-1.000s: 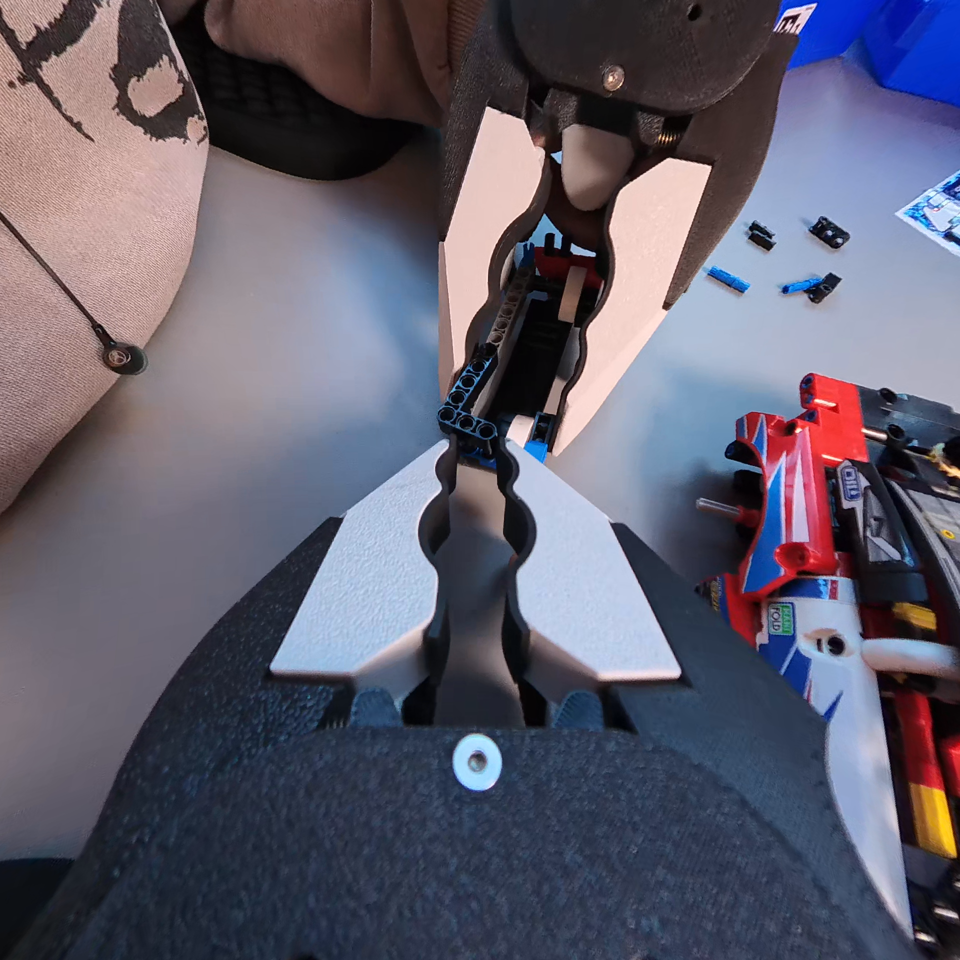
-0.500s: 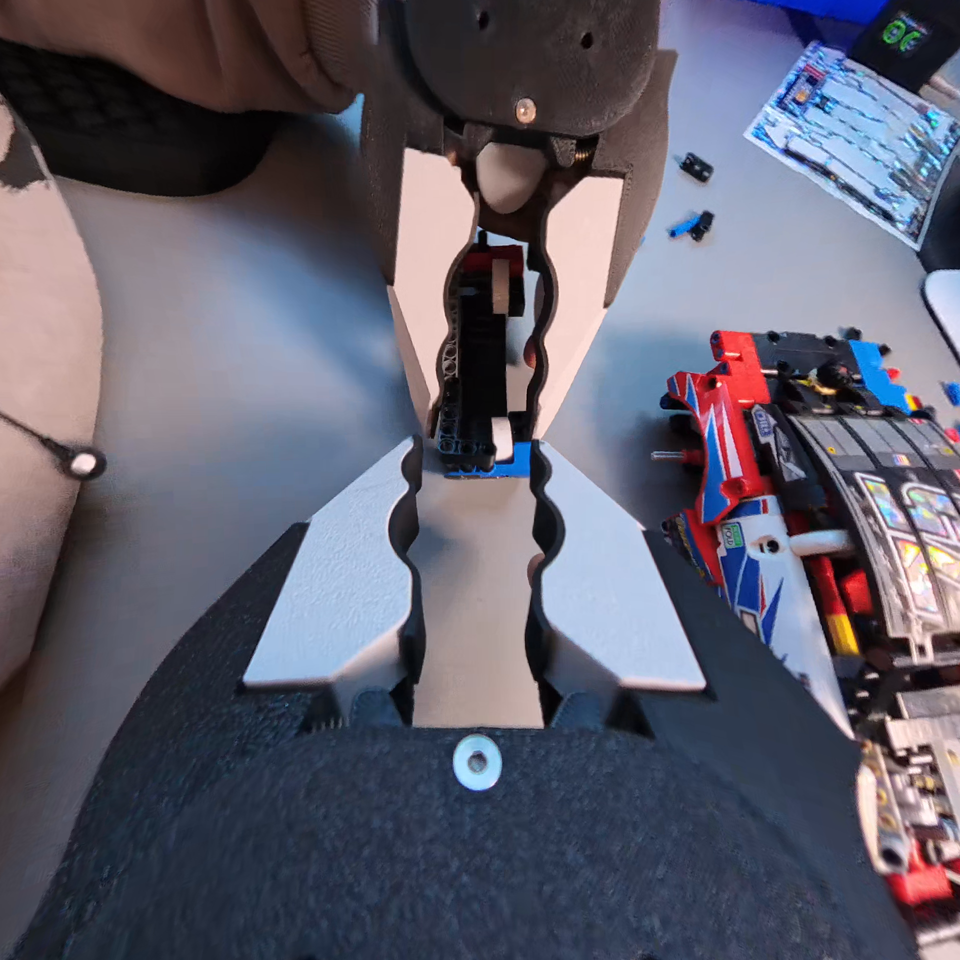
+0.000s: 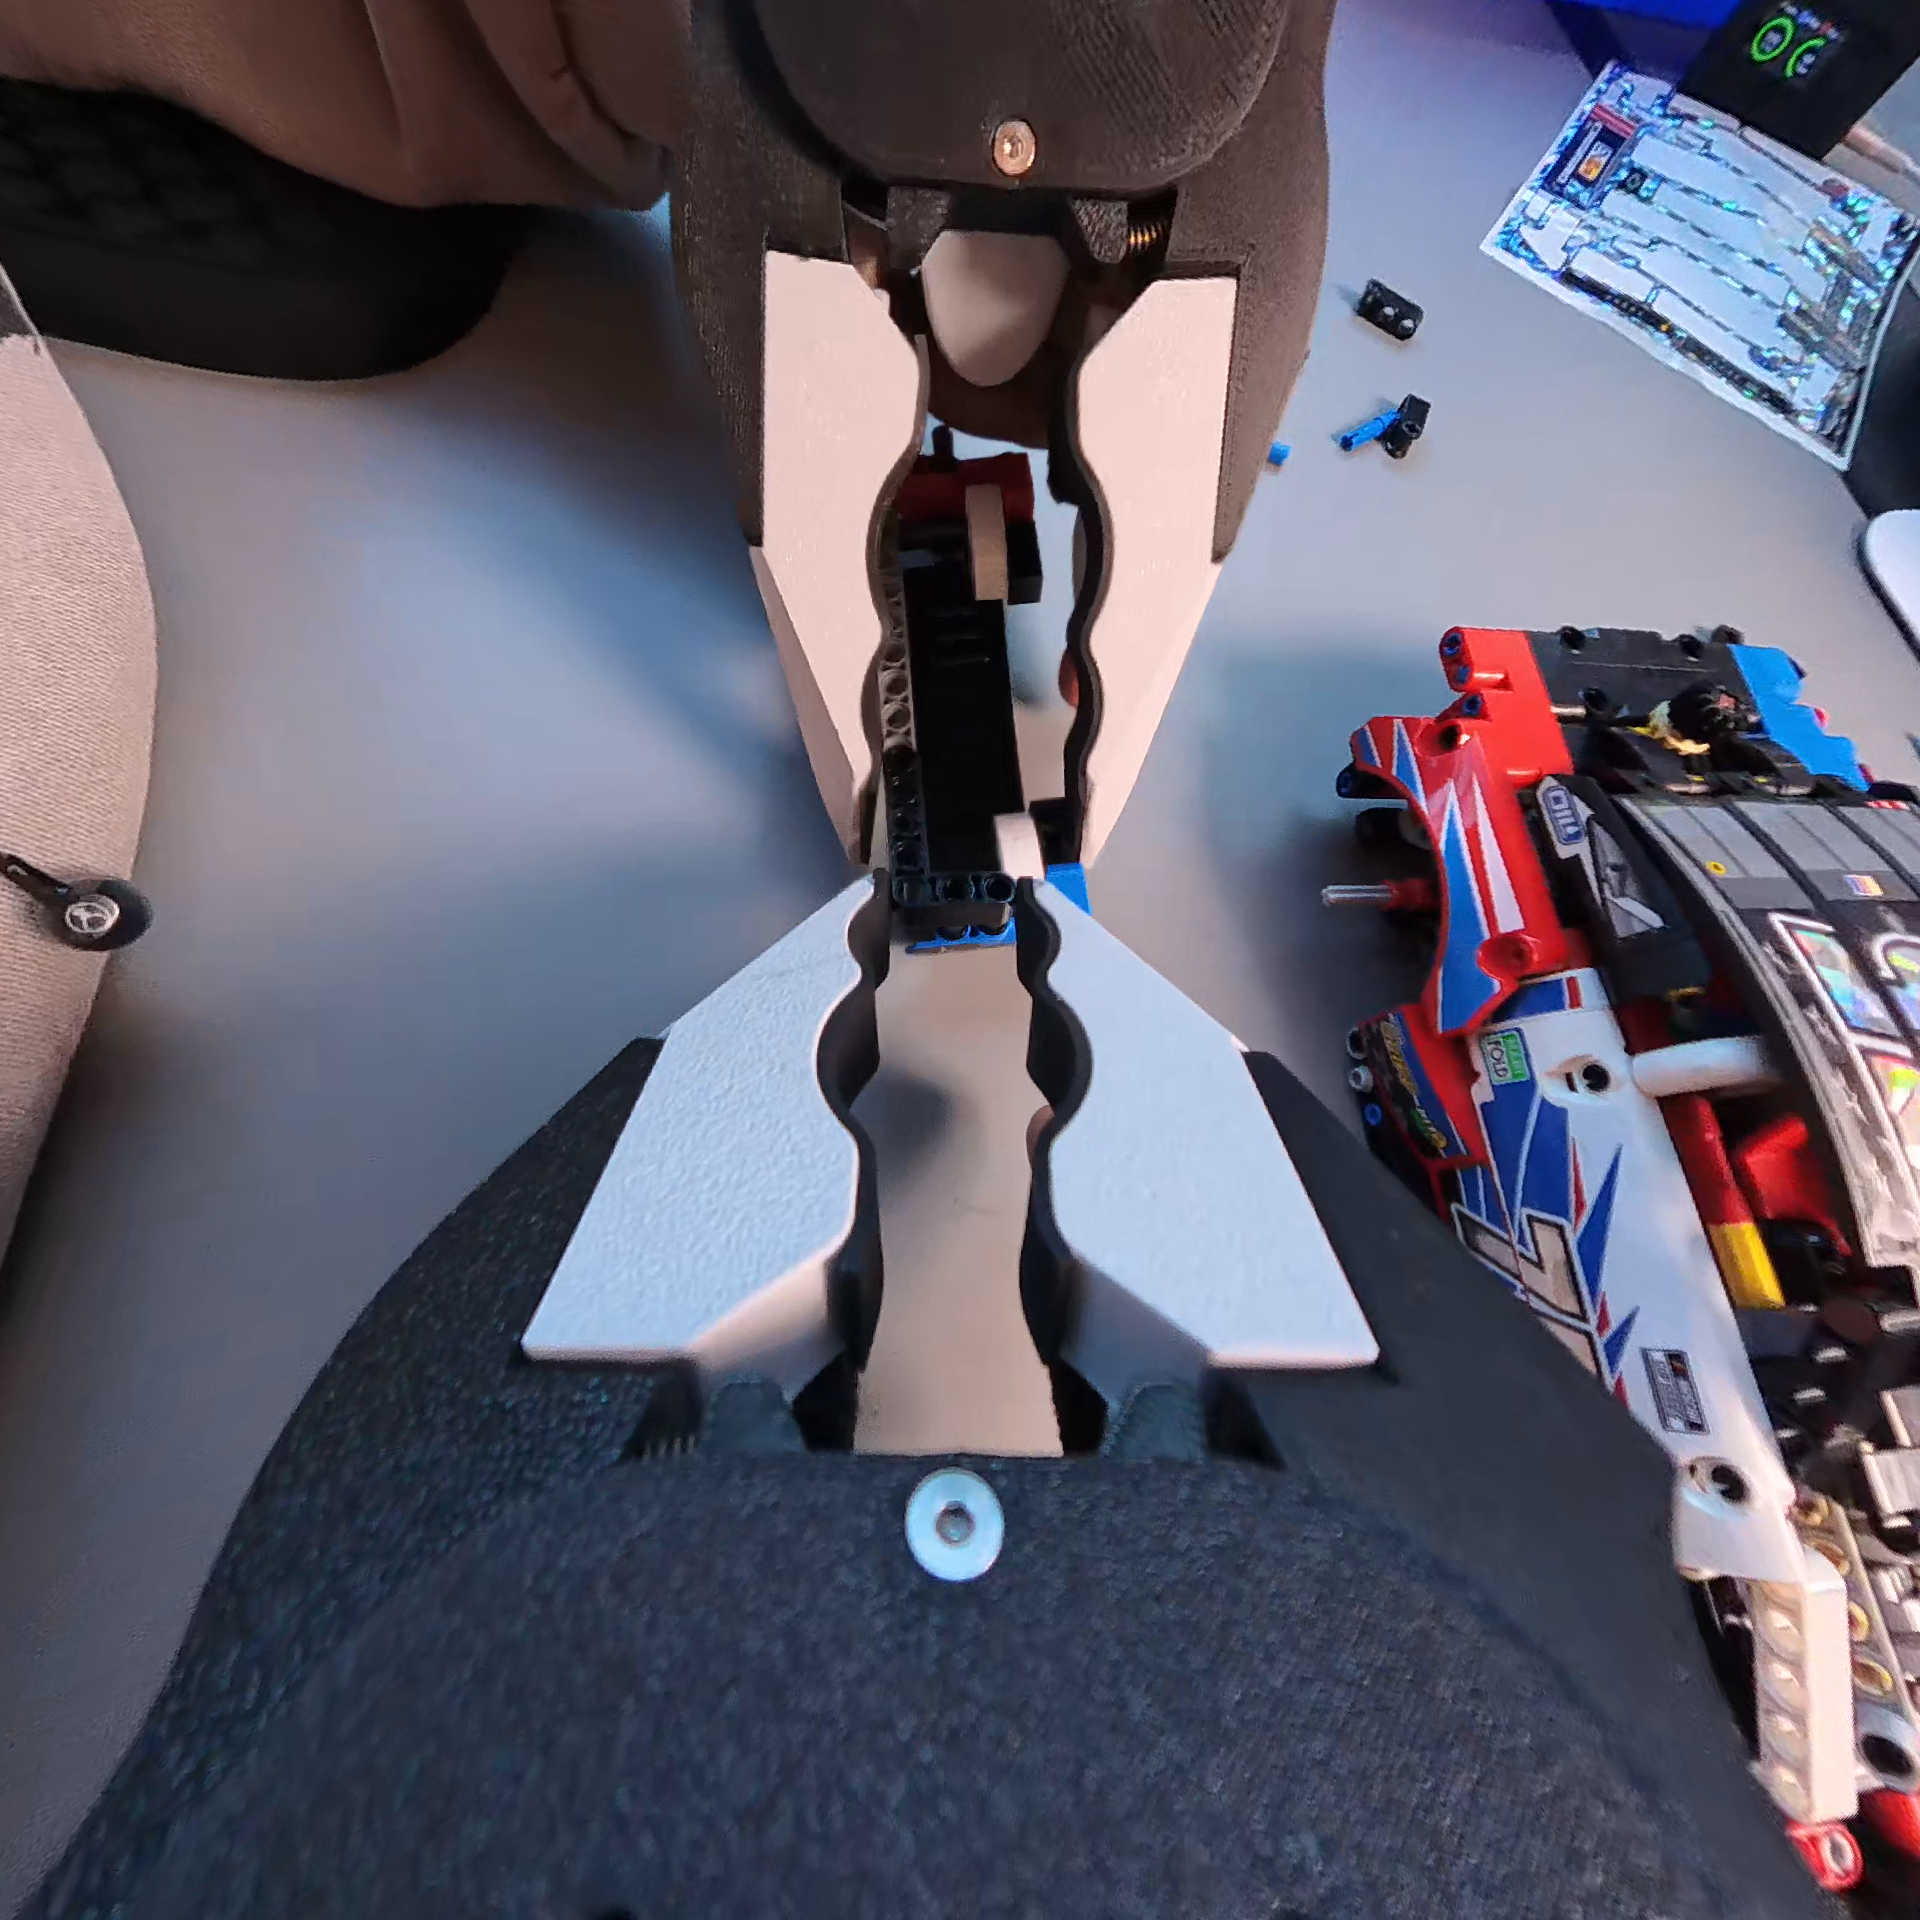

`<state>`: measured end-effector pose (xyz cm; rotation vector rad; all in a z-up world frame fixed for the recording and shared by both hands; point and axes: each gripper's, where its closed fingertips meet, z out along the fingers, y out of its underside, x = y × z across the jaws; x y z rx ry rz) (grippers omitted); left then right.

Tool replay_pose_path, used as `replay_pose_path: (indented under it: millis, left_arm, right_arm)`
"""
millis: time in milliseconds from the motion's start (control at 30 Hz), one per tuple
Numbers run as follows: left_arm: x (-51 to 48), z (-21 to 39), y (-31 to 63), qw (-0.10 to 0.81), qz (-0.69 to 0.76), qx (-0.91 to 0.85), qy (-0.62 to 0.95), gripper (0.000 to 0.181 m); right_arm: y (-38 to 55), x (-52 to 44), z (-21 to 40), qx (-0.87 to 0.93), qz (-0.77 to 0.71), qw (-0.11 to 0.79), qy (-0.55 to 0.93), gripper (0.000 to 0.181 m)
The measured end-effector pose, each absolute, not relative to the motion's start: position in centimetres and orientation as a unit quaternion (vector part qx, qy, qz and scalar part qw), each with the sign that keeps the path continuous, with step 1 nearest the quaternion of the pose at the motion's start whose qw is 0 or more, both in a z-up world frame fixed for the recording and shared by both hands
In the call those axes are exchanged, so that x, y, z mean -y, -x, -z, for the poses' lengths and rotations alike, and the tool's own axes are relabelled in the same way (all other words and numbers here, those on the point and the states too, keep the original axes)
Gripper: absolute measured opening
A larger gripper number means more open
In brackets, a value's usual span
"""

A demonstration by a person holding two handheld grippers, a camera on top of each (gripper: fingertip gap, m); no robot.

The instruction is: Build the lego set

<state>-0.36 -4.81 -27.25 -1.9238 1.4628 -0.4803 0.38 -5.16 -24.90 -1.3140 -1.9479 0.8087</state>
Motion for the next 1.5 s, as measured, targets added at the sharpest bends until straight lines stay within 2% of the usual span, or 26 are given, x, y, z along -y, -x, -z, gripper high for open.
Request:
replay_pose_path:
  millis: [33, 433, 1100, 1267, 1333, 1500]
  left_arm:
    - [4.8, 27.4, 0.5, 0.33, 0.177, -0.562, 0.737, 0.044]
    - [4.7, 27.5, 0.7, 0.361, 0.197, -0.549, 0.728, 0.042]
    - [4.5, 27.4, 1.0, 0.374, 0.198, -0.53, 0.735, 0.043]
    - [4.5, 26.3, 1.2, 0.386, 0.188, -0.527, 0.733, 0.049]
    - [4.6, 25.3, 0.8, 0.403, 0.201, -0.52, 0.726, 0.043]
    - [5.1, 25.2, 0.0, 0.405, 0.195, -0.541, 0.711, 0.014]
  right_arm:
    - [-0.4, 5.1, 24.9, 0.743, -0.311, 0.319, 0.5, 0.021]
    - [-0.5, 5.0, 25.4, 0.757, -0.35, 0.323, 0.447, 0.021]
    - [-0.2, 4.8, 25.6, 0.759, -0.339, 0.322, 0.453, 0.021]
    - [-0.1, 4.7, 25.7, 0.762, -0.327, 0.32, 0.458, 0.021]
    - [0.0, 4.6, 25.7, 0.763, -0.323, 0.321, 0.459, 0.021]
    - [0.2, 4.5, 25.8, 0.76, -0.32, 0.325, 0.463, 0.021]
